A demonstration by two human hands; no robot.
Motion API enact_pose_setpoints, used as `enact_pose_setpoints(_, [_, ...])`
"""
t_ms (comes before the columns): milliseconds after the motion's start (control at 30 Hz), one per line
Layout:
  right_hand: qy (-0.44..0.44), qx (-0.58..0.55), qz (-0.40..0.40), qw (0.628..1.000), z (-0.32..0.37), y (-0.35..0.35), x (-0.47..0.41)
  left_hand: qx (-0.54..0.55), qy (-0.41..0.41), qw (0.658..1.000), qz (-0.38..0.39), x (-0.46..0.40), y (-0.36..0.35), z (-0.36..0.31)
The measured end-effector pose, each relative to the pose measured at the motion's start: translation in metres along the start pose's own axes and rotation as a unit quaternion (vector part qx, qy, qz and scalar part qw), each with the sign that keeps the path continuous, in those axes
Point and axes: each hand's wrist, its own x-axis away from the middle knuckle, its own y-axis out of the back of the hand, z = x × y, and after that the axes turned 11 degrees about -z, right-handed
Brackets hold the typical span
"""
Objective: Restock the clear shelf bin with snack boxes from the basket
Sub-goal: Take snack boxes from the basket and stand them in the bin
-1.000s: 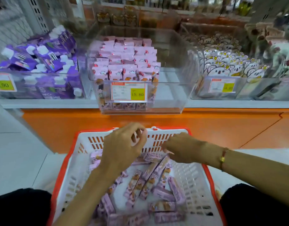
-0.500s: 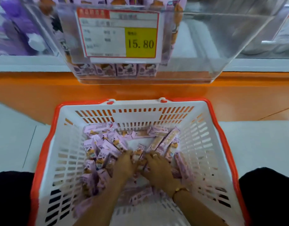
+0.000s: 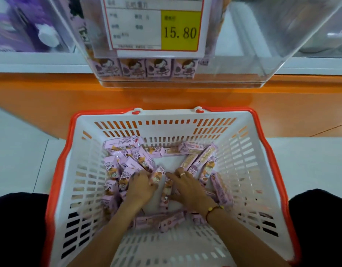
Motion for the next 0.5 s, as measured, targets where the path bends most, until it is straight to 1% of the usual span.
enact_pose_setpoints(67, [0.016,0.013,0.017,1.000,0.000,0.005,-0.005,0.034,0.011,0.999,0.010,-0.001,0.014,0.002])
enact_pose_setpoints(200, [0.010,-0.004,0.044,0.999,0.004,0.013,-0.006,0.130,-0.002,0.988,0.081,0.007,0.047,-0.003])
enact_pose_setpoints(267, [0.009,-0.011,0.048,0.999,0.004,0.017,-0.001,0.148,-0.016,0.985,0.084,0.010,0.068,-0.009])
enact_pose_setpoints(333, [0.023,0.022,0.097,0.995,0.006,0.025,0.002,0.151,-0.031,0.985,0.073,0.014,0.094,-0.020])
enact_pose_setpoints(400, [0.056,0.078,0.139,0.986,0.010,0.037,0.004,0.152,-0.041,0.987,0.038,0.018,0.121,-0.033])
enact_pose_setpoints(467, [0.067,0.089,0.136,0.984,0.013,0.060,0.004,0.174,-0.058,0.983,-0.012,0.029,0.152,-0.050])
enact_pose_setpoints(500, [0.070,0.081,0.132,0.985,0.016,0.079,0.004,0.182,-0.083,0.979,-0.042,0.037,0.166,-0.059])
